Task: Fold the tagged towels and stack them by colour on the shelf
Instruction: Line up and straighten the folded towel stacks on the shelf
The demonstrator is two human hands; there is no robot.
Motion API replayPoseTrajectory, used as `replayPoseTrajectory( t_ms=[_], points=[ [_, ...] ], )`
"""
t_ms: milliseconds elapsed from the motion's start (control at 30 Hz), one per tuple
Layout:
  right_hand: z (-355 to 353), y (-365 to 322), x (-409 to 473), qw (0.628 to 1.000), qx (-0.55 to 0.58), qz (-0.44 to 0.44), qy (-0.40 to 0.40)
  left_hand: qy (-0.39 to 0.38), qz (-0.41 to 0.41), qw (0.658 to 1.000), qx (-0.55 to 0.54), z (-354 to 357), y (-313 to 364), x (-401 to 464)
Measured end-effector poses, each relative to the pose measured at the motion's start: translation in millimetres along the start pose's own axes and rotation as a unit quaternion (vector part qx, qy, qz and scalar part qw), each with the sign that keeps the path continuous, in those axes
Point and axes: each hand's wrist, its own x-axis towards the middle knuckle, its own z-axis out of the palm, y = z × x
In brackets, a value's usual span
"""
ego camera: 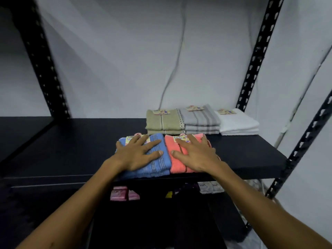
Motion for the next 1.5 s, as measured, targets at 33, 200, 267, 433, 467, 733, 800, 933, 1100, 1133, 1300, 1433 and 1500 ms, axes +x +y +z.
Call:
replayPoseTrajectory(
  t_ms=[33, 200, 267, 433, 467, 733, 800, 933, 1100, 1133, 1300, 1433, 1500],
  points=[
    [2.4, -14.6, 3.4, 1.000, 0.001, -0.004, -0.001, -0.003, -0.003, 1.000, 0.002, -2.3, -14.3, -4.1],
    [17.6, -88.4, 24.5, 1.000, 0.001, -0.020, -0.003, -0.004, -0.021, 1.000, -0.018, -15.7, -88.2, -24.6],
    [22.7, -116.1, 33.3, 1.000, 0.000, -0.030, -0.008, -0.002, -0.020, 0.999, -0.026, -18.5, -119.4, -30.4],
    [33.7, -177.7, 61.6, 0.999, -0.011, -0.047, -0.012, 0.021, -0.038, 0.999, -0.015, -24.3, -184.8, -35.4],
    [35.3, -187.9, 68.3, 0.999, -0.015, -0.047, -0.013, 0.027, -0.045, 0.999, -0.014, -25.0, -194.3, -34.5],
    [45.4, -237.9, 111.2, 0.997, -0.026, -0.064, -0.021, 0.045, -0.068, 0.996, -0.023, -30.3, -252.4, -27.7],
    [46.9, -245.8, 117.4, 0.997, -0.027, -0.068, -0.023, 0.047, -0.070, 0.996, -0.018, -30.9, -262.6, -25.7],
    [46.4, -255.4, 127.1, 0.996, -0.029, -0.076, -0.023, 0.058, -0.079, 0.995, -0.007, -31.9, -275.7, -21.0],
    [44.0, -260.0, 136.7, 0.995, -0.032, -0.089, -0.025, 0.043, -0.082, 0.996, 0.004, -34.3, -284.1, -18.2],
    [43.0, -260.2, 139.0, 0.995, -0.032, -0.093, -0.026, 0.037, -0.081, 0.996, 0.005, -35.1, -285.7, -18.2],
    [40.0, -259.9, 148.5, 0.993, -0.022, -0.106, -0.038, 0.022, -0.083, 0.996, 0.011, -38.3, -293.3, -16.9],
    [39.1, -261.8, 151.9, 0.994, 0.001, -0.088, -0.070, 0.020, -0.063, 0.997, 0.027, -40.4, -295.7, -15.1],
    [34.0, -259.6, 159.3, 0.990, -0.003, -0.105, -0.093, 0.041, -0.043, 0.997, 0.051, -41.3, -295.4, -16.9]
  ],
)
